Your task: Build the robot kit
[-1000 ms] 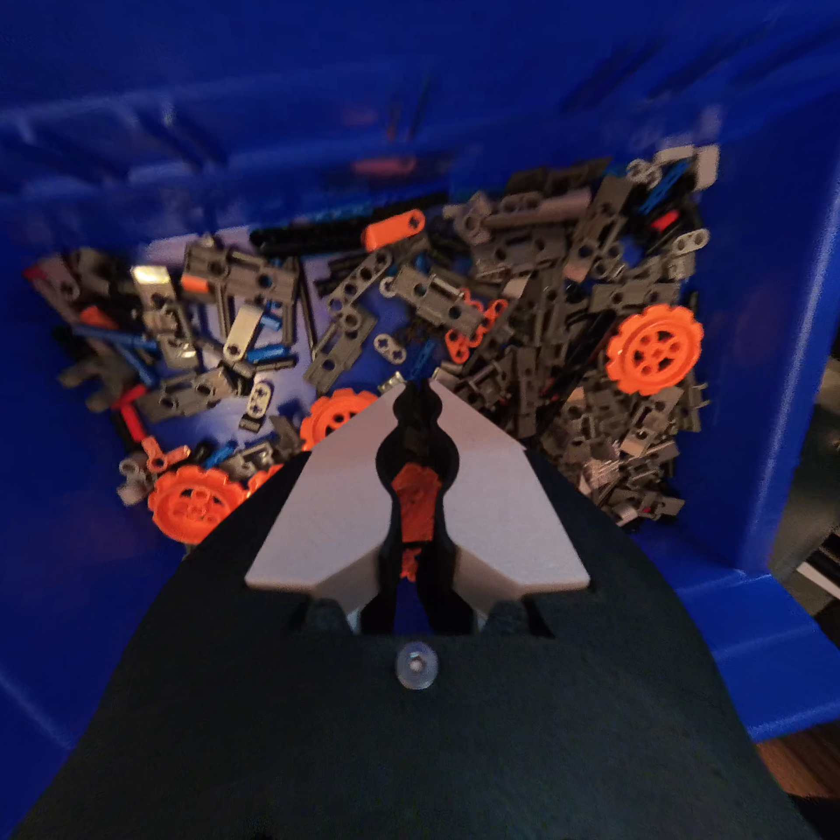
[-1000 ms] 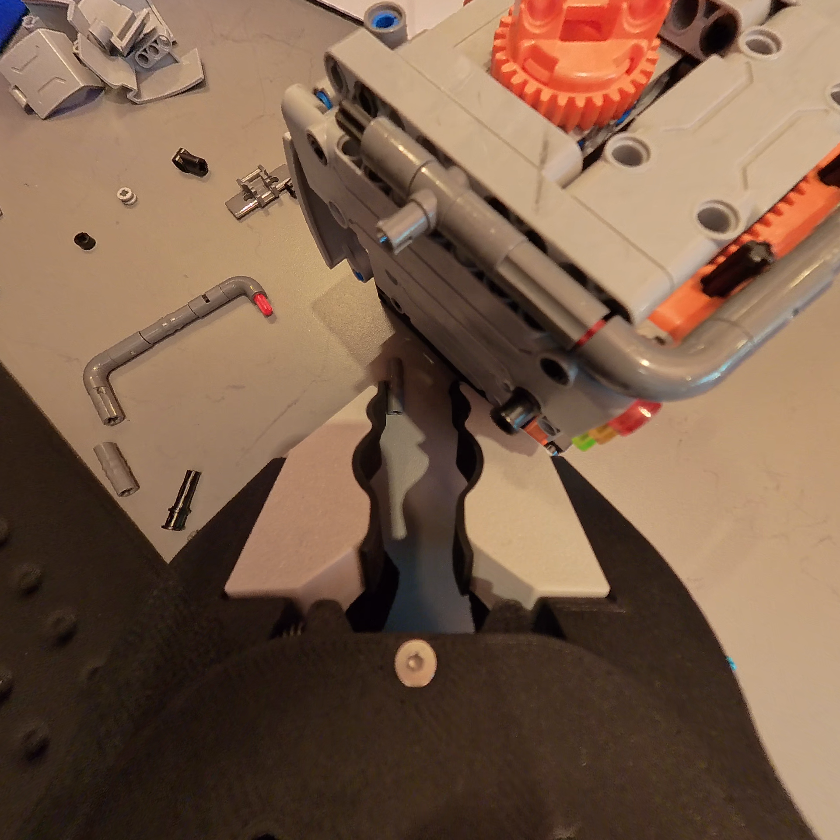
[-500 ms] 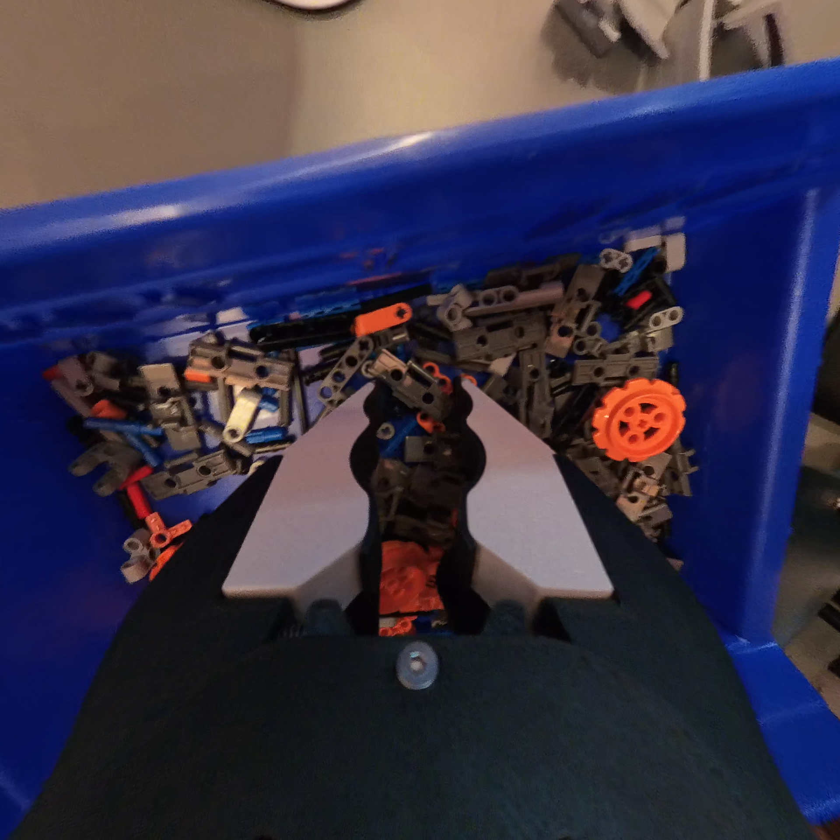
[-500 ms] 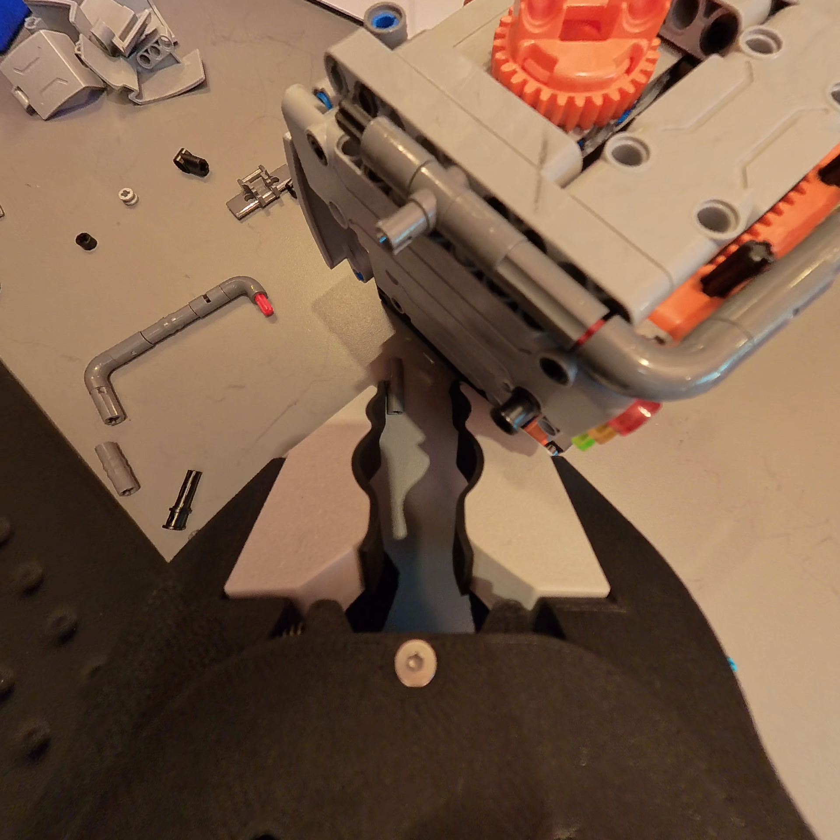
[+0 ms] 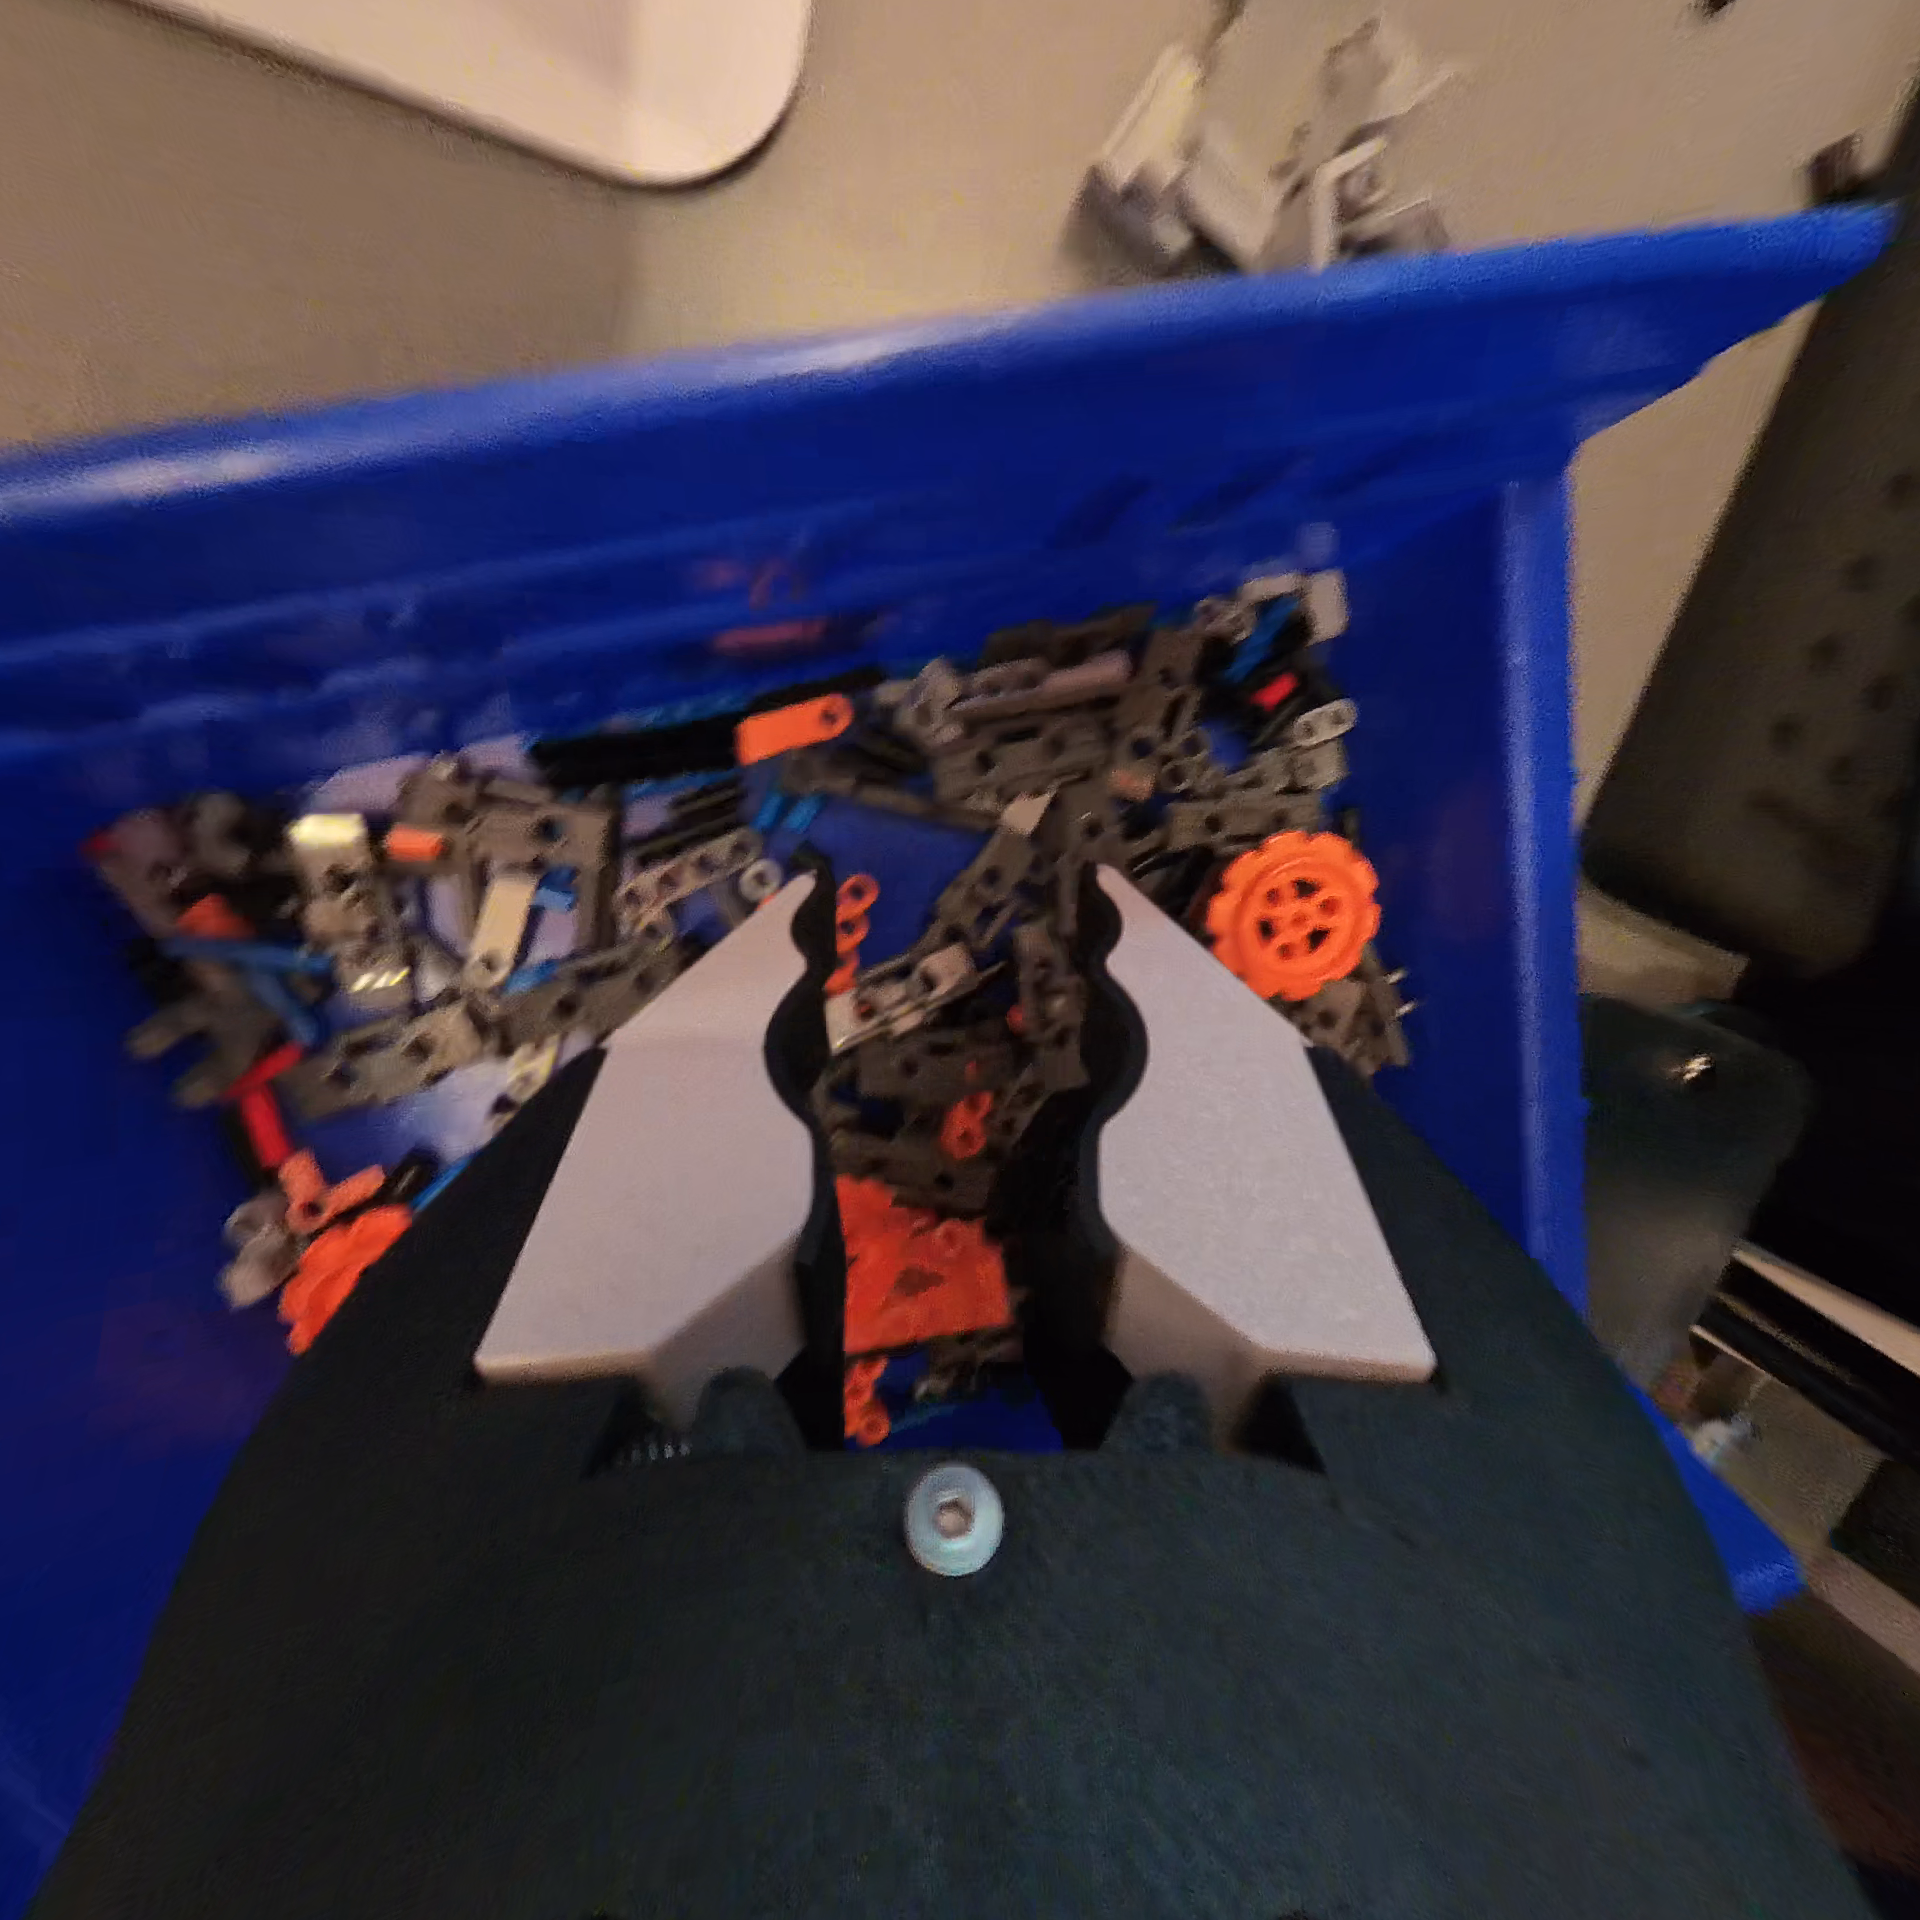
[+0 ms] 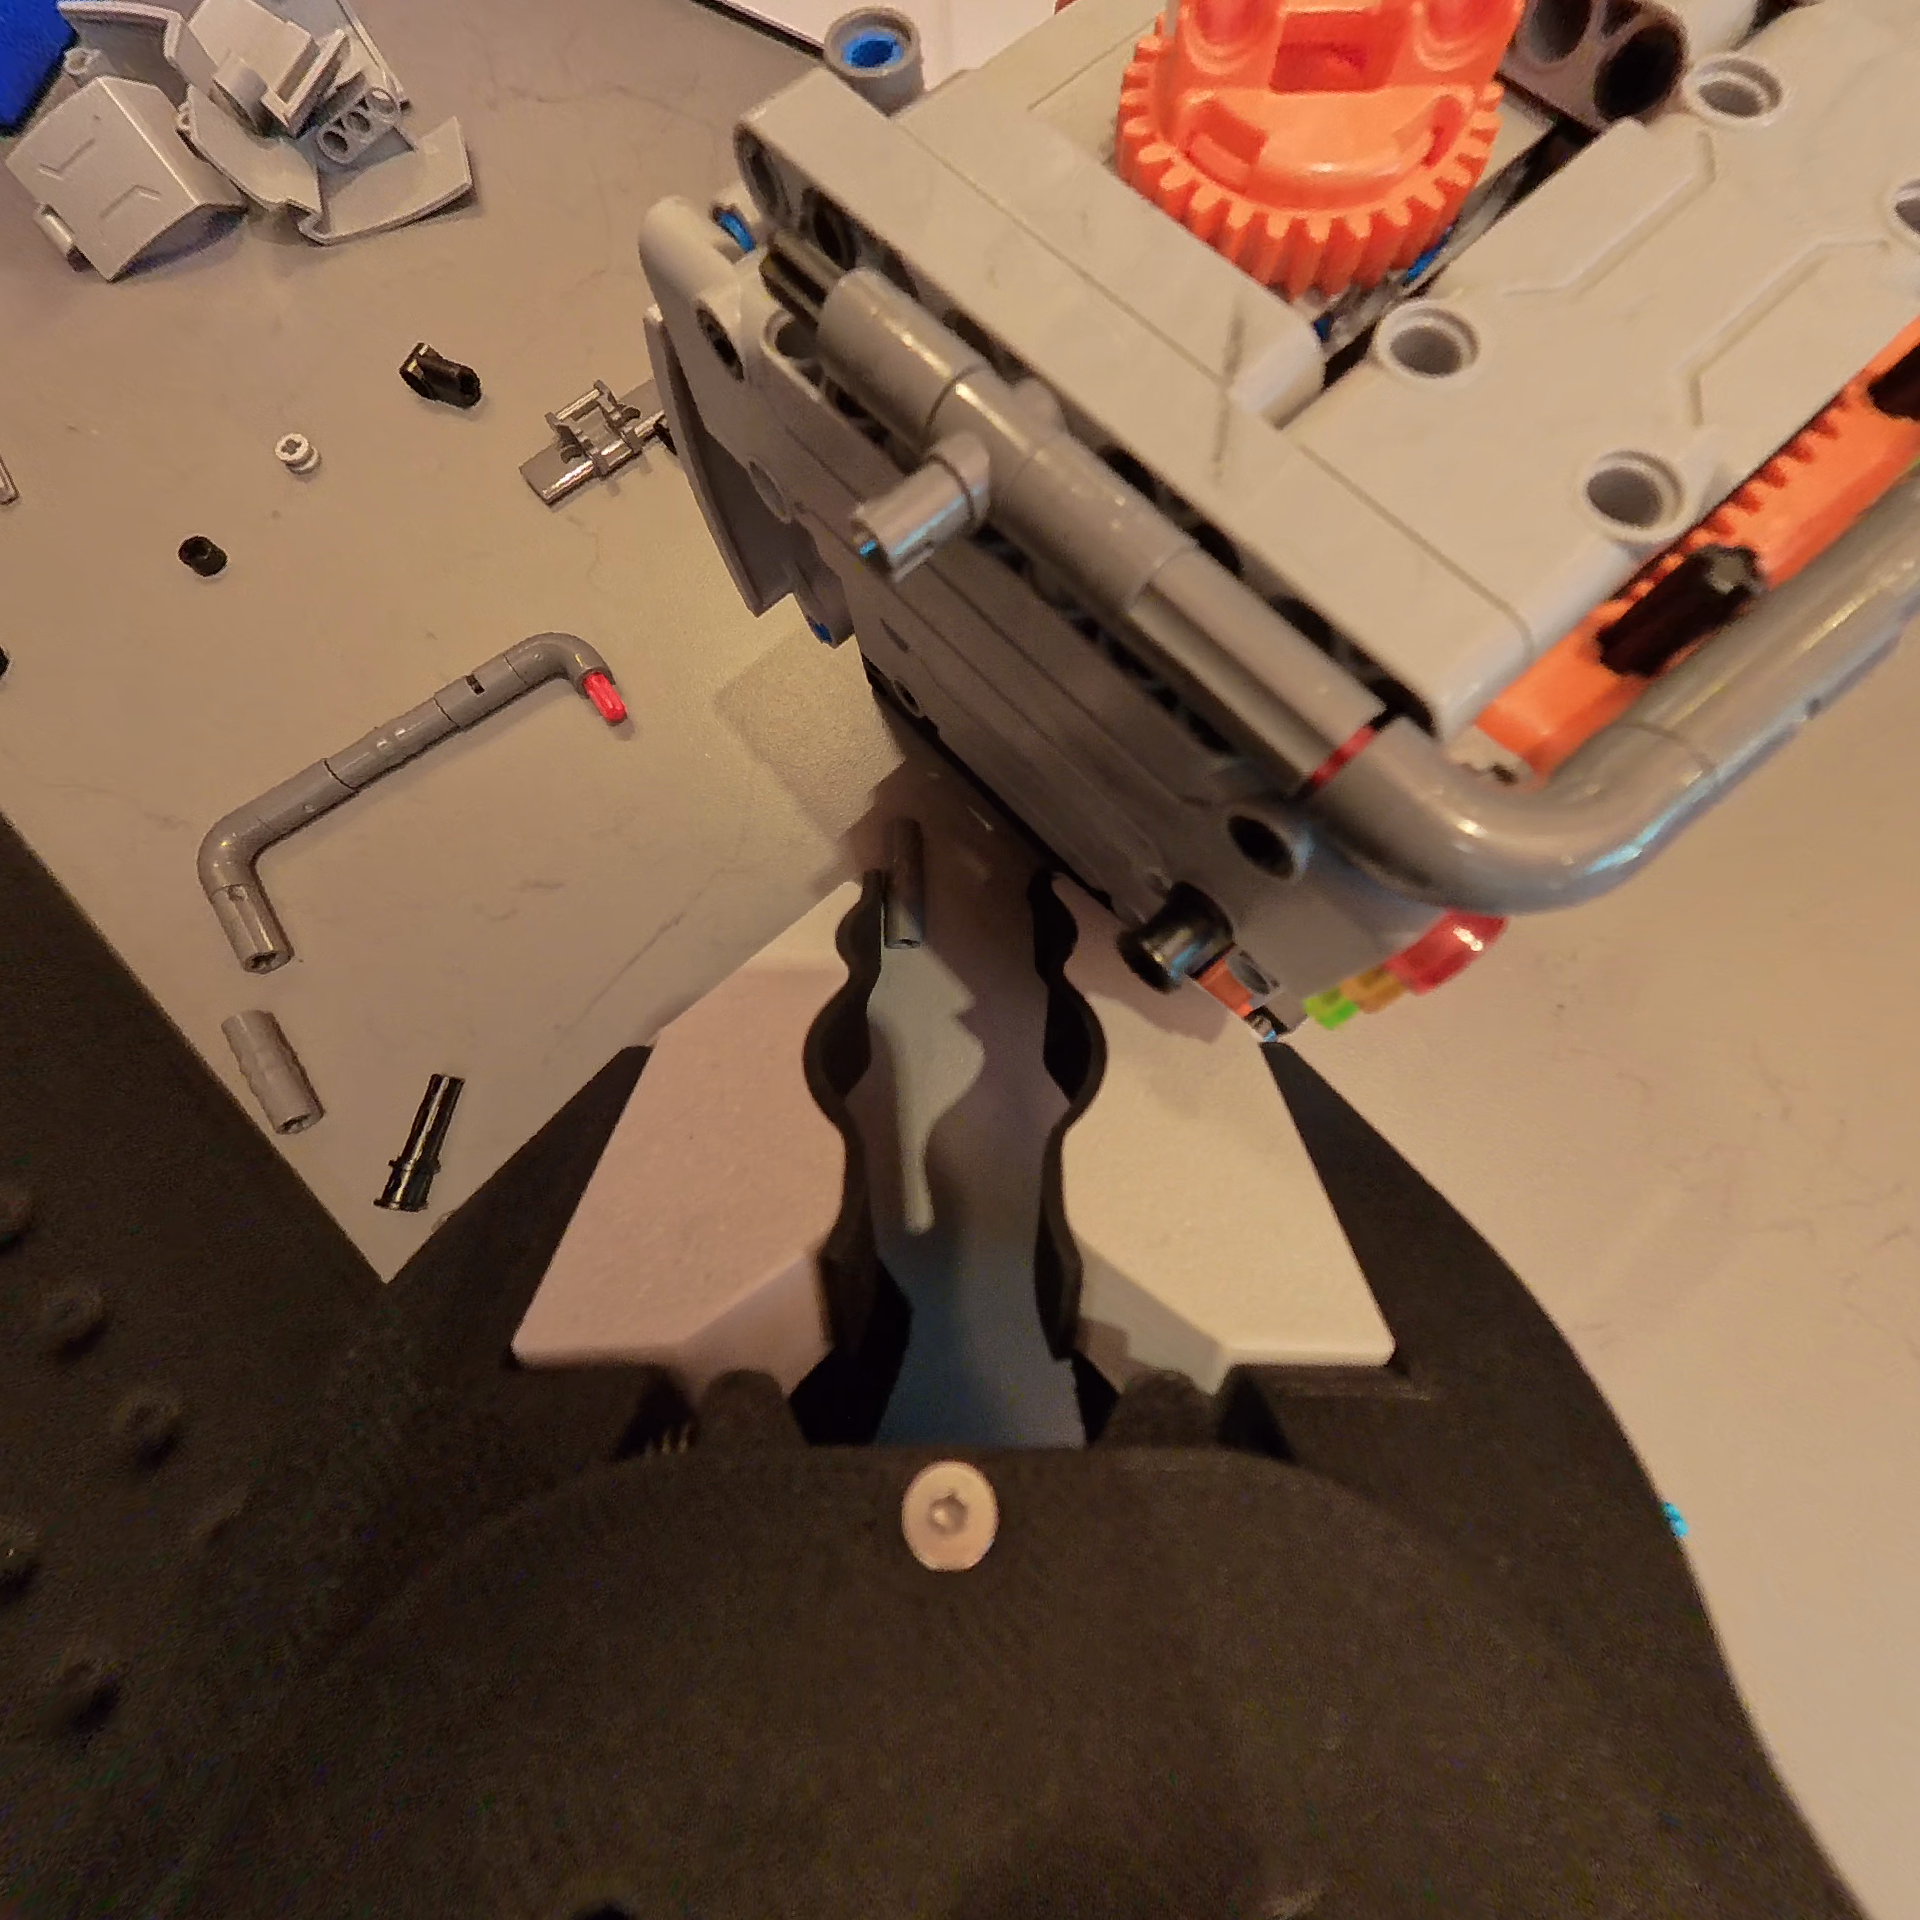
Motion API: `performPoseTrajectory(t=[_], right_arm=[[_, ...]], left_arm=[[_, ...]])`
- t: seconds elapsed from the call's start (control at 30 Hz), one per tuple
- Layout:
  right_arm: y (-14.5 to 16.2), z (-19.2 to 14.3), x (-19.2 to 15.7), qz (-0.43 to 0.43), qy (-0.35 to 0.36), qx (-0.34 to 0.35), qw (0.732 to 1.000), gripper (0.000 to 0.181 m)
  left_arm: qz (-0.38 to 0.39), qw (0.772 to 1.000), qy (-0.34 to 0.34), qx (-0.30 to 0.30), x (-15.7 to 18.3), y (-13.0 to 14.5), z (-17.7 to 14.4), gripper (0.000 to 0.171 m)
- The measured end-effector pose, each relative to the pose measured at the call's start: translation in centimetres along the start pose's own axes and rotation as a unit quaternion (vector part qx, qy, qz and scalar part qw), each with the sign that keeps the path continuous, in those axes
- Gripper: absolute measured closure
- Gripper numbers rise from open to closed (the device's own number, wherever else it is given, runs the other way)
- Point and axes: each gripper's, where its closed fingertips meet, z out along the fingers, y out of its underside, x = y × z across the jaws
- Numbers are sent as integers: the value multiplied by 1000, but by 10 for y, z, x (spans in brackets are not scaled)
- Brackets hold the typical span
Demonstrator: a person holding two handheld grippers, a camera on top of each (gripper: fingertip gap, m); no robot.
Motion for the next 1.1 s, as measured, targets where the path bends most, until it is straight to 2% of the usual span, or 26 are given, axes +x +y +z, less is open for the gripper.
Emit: performPoseTrajectory(t=[0.13, 0.23, 0.3, 0.5, 0.63, 0.77, 0.83, 0.97, 1.1], right_arm=[[0, 0, 0, -2, 1, 0, 1000, 154], [0, 0, 0, -3, 2, 0, 1000, 154], [0, 0, 0, -4, 2, 0, 1000, 154], [0, 0, 0, -3, 2, 0, 1000, 154], [0, 0, 0, -2, 1, 0, 1000, 154], [0, 0, 0, -1, 1, 0, 1000, 154], [0, 0, 0, -1, 1, 0, 1000, 154], [0, 0, 0, 0, 1, 0, 1000, 154], [0, 0, 0, -1, 1, 0, 1000, 154]], left_arm=[[19, 1000, 17, -15, 20, -12, 23, 126], [75, 997, 9, -12, 25, -13, 32, 146], [55, 998, 24, -5, 24, -13, 33, 156], [40, 996, 2, -75, 11, 18, 22, 167], [11, 995, -30, -91, -5, 29, 10, 144], [21, 999, -2, -26, 7, 2, 10, 131], [39, 999, 10, -14, 17, -9, 15, 127], [72, 997, 27, -22, 30, -17, 33, 126], [78, 995, 34, -51, 34, -8, 45, 136]])
